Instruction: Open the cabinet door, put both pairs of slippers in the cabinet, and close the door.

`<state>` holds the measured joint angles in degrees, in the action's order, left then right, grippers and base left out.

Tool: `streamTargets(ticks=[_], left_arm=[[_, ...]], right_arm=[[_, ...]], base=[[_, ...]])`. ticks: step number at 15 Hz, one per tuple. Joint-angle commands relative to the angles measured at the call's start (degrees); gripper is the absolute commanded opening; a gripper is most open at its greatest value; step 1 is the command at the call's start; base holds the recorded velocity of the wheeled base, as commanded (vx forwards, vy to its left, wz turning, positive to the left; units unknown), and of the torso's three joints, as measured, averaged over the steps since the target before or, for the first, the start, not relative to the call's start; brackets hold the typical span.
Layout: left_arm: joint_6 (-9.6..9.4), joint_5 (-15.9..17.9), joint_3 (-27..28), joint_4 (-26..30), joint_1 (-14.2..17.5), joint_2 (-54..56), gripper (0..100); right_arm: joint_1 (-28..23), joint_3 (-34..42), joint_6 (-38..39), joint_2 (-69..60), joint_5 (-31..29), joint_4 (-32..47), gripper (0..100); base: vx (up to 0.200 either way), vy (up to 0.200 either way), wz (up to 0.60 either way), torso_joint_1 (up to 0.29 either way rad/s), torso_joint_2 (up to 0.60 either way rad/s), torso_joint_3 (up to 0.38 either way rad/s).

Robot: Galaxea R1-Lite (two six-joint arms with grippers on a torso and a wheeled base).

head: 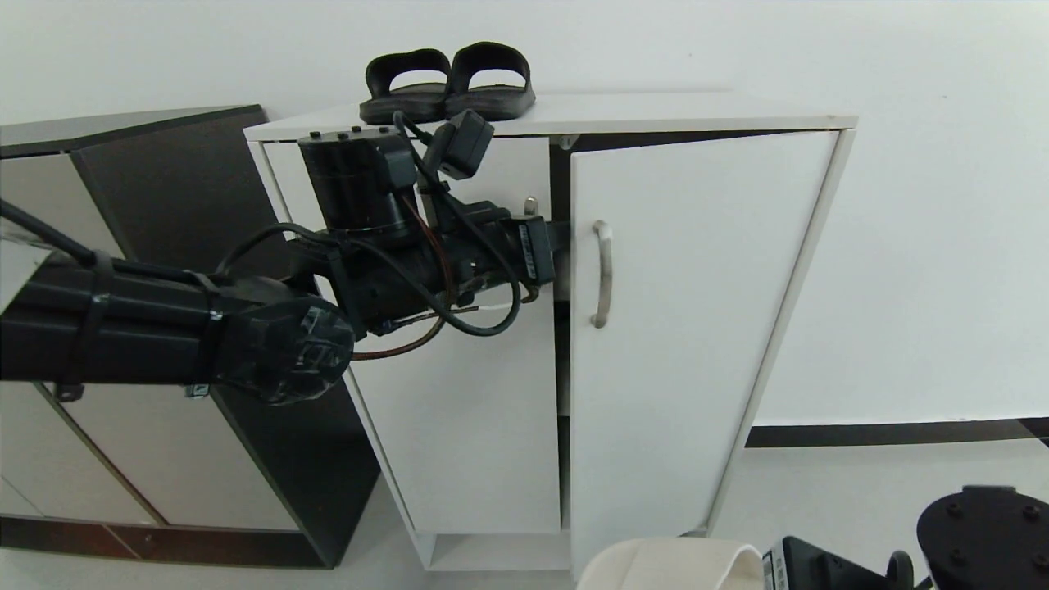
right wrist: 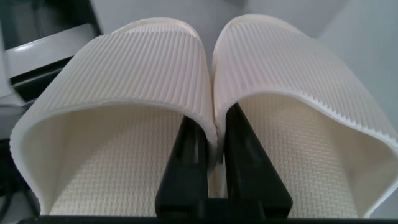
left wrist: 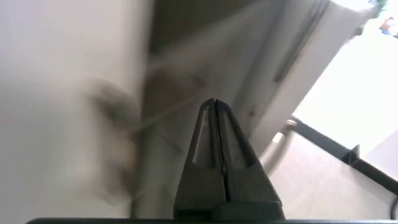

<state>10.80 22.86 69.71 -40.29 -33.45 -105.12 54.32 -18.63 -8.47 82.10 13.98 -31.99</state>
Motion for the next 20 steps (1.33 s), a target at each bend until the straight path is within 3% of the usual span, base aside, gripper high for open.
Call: streamTargets(ticks=[1,3,4,5,7,9,10,11,12,13,14,15,16,17,18,19,20], left_arm=[[-0.08,-2.6,-4.4,-1.5,-8.7,3.0,0],[-0.17,-5.0,-5.2,-2.2,-13.0,3.5,0],[-0.17,-5.7,-5.2,-2.6,-13.0,3.5,0],[-0.08,-6.0,-5.3,-3.4,-11.8,3.5,0],[0.01,-6.9,-6.8,-5.9,-6.5,3.8,0],[0.01,-11.2,-10.7,-8.6,-4.0,6.6,0],[0.01,-14.0,-13.3,-9.0,-3.7,8.8,0],[-0.25,-25.4,-21.1,-6.1,-3.6,17.1,0],[-1.31,-31.0,-24.4,-3.3,-3.6,21.6,0],[-6.14,-39.3,-31.0,2.9,-3.6,30.9,0],[-9.57,-44.9,-36.2,7.5,-3.6,38.7,0],[-10.45,-49.1,-40.3,11.3,-2.1,45.6,0],[-11.15,-51.0,-44.9,16.6,6.9,54.5,0],[-11.33,-50.9,-46.9,19.4,11.7,60.4,0],[-11.24,-50.9,-50.1,25.1,19.6,72.3,0],[-11.33,-50.5,-54.7,34.9,28.2,87.3,0],[-11.42,-48.6,-56.6,40.6,30.4,94.9,0]], right_arm=[[3.0,0.9,0.7,-1.1,0.0,-0.1,0],[5.0,1.0,0.7,-2.4,-0.1,0.0,0],[5.6,1.0,0.7,-3.1,-0.2,0.0,0],[5.7,1.0,0.7,-3.4,-0.2,0.0,0],[6.9,0.5,3.1,-3.4,-0.4,-0.3,0],[5.8,-2.1,7.9,-1.2,-5.6,-0.3,0],[4.5,-4.2,10.7,0.4,-11.4,-0.4,0],[3.8,-10.7,22.1,5.3,-27.4,-0.3,0],[3.2,-13.5,25.3,7.9,-34.0,-0.2,0],[0.6,-16.7,25.6,11.9,-41.8,-0.3,0],[-0.9,-18.8,25.6,14.4,-45.7,-0.2,0],[-1.9,-20.0,25.8,15.4,-46.8,0.0,0],[-3.2,-20.1,25.7,16.2,-46.9,0.0,0],[-3.3,-20.1,25.7,16.4,-47.2,-0.1,0],[-3.5,-19.9,25.6,16.4,-47.4,-0.1,0],[-3.6,-19.9,25.7,16.2,-47.4,-0.2,0],[-3.6,-19.9,25.6,15.9,-47.5,-0.2,0]], base=[[-0.2,0.0,0.0,0.002,0.0,0.002],[-0.2,0.0,0.0,0.0,0.0,0.005],[-0.2,0.0,0.0,0.002,0.0,-0.002],[-0.2,0.0,0.0,-0.002,0.0,0.007],[-0.1,0.0,0.0,-0.001,0.0,0.001],[0.0,0.0,0.0,0.0,0.0,0.0],[0.0,0.0,0.0,0.0,0.0,0.0],[0.0,0.0,0.0,0.0,0.0,0.0],[0.0,0.0,0.0,0.0,0.0,0.0],[0.0,0.0,0.0,0.0,0.0,0.0],[0.0,0.0,0.0,0.0,0.0,0.0],[0.0,0.0,0.0,0.0,0.0,0.0],[0.0,0.0,0.0,0.0,0.0,0.0],[0.0,0.0,0.0,0.0,0.0,0.0],[0.0,0.0,0.0,0.0,0.0,0.0],[0.0,0.0,0.0,0.0,0.0,0.0],[0.0,0.0,0.0,0.0,0.0,0.0]])
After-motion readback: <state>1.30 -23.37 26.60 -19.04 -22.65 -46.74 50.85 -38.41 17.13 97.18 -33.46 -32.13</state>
